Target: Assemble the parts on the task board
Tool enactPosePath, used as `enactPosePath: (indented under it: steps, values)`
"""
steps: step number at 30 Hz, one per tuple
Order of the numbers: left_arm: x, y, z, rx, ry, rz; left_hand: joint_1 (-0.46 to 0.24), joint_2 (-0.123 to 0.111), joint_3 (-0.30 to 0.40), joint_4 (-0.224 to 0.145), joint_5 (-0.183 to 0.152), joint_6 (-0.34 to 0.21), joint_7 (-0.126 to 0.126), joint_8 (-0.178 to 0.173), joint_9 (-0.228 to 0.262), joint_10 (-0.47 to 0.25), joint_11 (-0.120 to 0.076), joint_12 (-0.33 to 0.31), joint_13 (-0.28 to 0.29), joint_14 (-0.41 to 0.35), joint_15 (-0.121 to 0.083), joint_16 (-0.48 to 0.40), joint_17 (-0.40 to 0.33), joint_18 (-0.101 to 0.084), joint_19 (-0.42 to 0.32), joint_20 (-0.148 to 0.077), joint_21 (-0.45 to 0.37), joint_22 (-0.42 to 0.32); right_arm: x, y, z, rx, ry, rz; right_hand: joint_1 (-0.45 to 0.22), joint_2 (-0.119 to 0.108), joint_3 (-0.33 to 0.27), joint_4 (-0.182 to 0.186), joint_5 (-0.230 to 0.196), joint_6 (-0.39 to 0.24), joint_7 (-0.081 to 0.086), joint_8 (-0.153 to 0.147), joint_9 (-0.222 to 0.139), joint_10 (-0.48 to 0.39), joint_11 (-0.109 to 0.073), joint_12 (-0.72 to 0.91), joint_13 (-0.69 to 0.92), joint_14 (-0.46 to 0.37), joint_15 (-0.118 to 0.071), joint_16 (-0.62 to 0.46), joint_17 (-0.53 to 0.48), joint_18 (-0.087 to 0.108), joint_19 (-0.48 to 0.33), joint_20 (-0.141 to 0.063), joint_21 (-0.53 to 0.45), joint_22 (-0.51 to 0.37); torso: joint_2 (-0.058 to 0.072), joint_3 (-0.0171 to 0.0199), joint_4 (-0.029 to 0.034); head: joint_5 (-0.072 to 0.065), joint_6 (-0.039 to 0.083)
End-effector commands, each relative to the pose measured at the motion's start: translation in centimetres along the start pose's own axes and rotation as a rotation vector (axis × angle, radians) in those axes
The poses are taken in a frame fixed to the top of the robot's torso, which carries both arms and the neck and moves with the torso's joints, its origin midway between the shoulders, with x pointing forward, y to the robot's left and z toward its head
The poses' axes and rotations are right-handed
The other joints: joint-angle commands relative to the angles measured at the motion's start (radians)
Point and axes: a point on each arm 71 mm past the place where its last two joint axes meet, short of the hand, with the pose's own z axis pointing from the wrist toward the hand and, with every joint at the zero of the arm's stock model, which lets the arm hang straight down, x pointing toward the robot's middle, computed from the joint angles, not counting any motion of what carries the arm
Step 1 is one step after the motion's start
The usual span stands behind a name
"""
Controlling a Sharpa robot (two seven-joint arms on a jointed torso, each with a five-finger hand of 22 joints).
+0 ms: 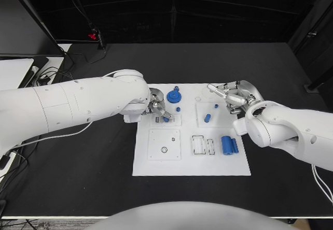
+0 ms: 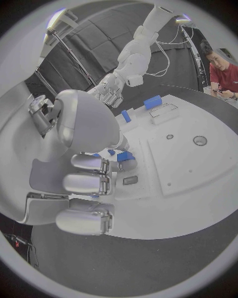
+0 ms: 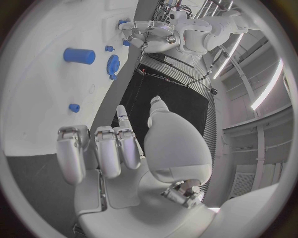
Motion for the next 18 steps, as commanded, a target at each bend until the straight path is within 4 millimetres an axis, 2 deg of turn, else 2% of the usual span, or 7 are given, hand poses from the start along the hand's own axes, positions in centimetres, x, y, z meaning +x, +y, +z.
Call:
enactPosePath:
  steps: [1, 6, 12, 18]
  values:
    - [0.57, 0.84, 0.42, -0.038, -0.006, 0.017, -0.018, 0.002, -0.017, -0.001, -0.035, -0.023, 0.000, 0.014, 0.009, 0.110, -0.002, -0.004, 0.263, 0.105, 0.000, 0.001, 0.263, -0.006, 0.104, 0.001, 0.003, 0.263, 0.11, 0.10, 0.02, -0.002, 0.009, 0.002, -0.005, 0.001, -0.006, 0.001, 0.005, -0.007, -0.001, 0.006, 0.001, 0.106, 0.005, 0.003, 0.263, 0.102, 0.002, 0.002, 0.263, -0.007, 0.103, 0.004, 0.002, 0.263, 0.000, 0.0003, -0.0003, 0.000, -0.001]
    - [0.55, 0.94, 0.42, -0.042, -0.004, 0.017, -0.038, 0.006, -0.046, -0.001, -0.087, -0.027, 0.000, 0.025, 0.019, 0.110, -0.002, -0.004, 0.263, 0.105, 0.000, 0.001, 0.263, -0.006, 0.104, 0.001, 0.003, 0.263, 0.11, 0.09, 0.02, -0.001, 0.010, 0.002, -0.005, 0.001, -0.006, 0.001, 0.005, -0.007, -0.001, 0.006, 0.001, 0.106, 0.005, 0.003, 0.263, 0.102, 0.002, 0.002, 0.263, -0.007, 0.103, 0.004, 0.002, 0.263, 0.000, 0.0006, 0.0002, -0.001, -0.001]
    - [0.60, 1.01, 0.41, -0.048, 0.004, 0.022, -0.039, 0.007, -0.051, -0.001, -0.095, -0.028, 0.000, 0.027, 0.021, 0.110, -0.002, -0.004, 0.263, 0.105, 0.000, 0.001, 0.263, -0.006, 0.104, 0.001, 0.003, 0.263, 0.11, 0.09, 0.02, -0.001, 0.010, 0.002, -0.005, 0.001, -0.006, 0.001, 0.005, -0.007, -0.001, 0.006, 0.001, 0.106, 0.005, 0.003, 0.263, 0.102, 0.002, 0.002, 0.263, -0.007, 0.103, 0.004, 0.002, 0.263, 0.000, 0.0003, -0.0004, 0.000, -0.001]
    - [0.56, 0.99, 0.39, -0.046, -0.005, 0.017, -0.058, 0.012, -0.079, -0.001, -0.130, -0.031, 0.001, 0.032, 0.025, 0.110, -0.001, -0.004, 0.263, 0.105, 0.000, 0.001, 0.263, -0.006, 0.104, 0.001, 0.003, 0.263, 0.12, 0.08, 0.02, -0.001, 0.011, 0.002, -0.005, 0.001, -0.006, 0.001, 0.005, -0.007, -0.001, 0.006, 0.001, 0.106, 0.005, 0.003, 0.263, 0.102, 0.002, 0.002, 0.263, -0.007, 0.103, 0.004, 0.002, 0.263, 0.000, 0.0004, 0.0003, -0.001, -0.001]
